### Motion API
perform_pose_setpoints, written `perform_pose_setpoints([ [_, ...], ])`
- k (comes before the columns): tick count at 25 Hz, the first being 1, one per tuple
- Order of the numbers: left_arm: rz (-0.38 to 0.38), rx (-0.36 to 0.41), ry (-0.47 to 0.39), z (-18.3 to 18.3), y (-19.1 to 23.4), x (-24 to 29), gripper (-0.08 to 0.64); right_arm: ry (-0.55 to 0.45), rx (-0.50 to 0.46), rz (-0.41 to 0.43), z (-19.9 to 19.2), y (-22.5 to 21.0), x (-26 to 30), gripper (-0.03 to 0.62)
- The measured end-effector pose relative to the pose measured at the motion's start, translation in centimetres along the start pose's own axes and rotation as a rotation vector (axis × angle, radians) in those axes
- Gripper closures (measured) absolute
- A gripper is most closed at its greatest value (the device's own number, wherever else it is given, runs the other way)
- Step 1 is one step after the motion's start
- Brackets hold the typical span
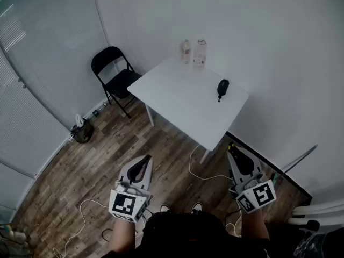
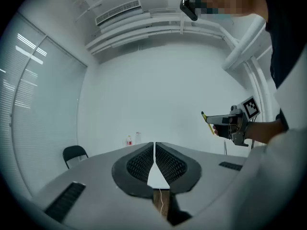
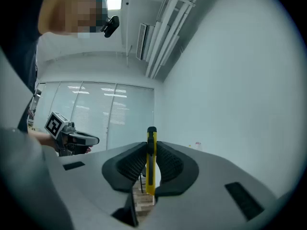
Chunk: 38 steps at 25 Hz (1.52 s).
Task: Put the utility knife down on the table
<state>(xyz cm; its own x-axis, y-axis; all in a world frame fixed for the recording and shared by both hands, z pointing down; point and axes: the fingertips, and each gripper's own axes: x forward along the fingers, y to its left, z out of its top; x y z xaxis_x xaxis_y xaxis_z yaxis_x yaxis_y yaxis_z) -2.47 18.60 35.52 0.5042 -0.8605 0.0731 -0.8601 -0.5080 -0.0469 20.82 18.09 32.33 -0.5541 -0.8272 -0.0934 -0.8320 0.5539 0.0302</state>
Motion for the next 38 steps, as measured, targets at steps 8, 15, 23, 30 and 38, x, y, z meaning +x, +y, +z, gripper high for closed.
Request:
perform_pose_setpoints([
  [8,-0.011,-0.009,0.009,-0.4,0.0,0.1,0.529,0.002,-0.002,0.011,-0.4,0.4,0.7,0.518],
  [15,-0.015,-0.008,0.012,-0.7,0.8,-0.2,0.529,-0.009,0.030,0.021,-0.4,1.0,1.5,0.517],
  [23,-0.016,-0.041,0.007,-1.0,2.3,-1.1,0.529,-0.001,0.029,0.028,-0.7,2.4,2.8,0.518],
  [30,-0.017,-0.045,0.008,-1.7,5.0,-2.2,0.529,0.012,0.042,0.044,-1.4,4.8,4.8,0.518],
  [38,-0.035,-0.060,0.015,-3.8,8.8,-3.9,0.529,0.030,0.023,0.028,-2.7,9.1,7.6,0.518],
])
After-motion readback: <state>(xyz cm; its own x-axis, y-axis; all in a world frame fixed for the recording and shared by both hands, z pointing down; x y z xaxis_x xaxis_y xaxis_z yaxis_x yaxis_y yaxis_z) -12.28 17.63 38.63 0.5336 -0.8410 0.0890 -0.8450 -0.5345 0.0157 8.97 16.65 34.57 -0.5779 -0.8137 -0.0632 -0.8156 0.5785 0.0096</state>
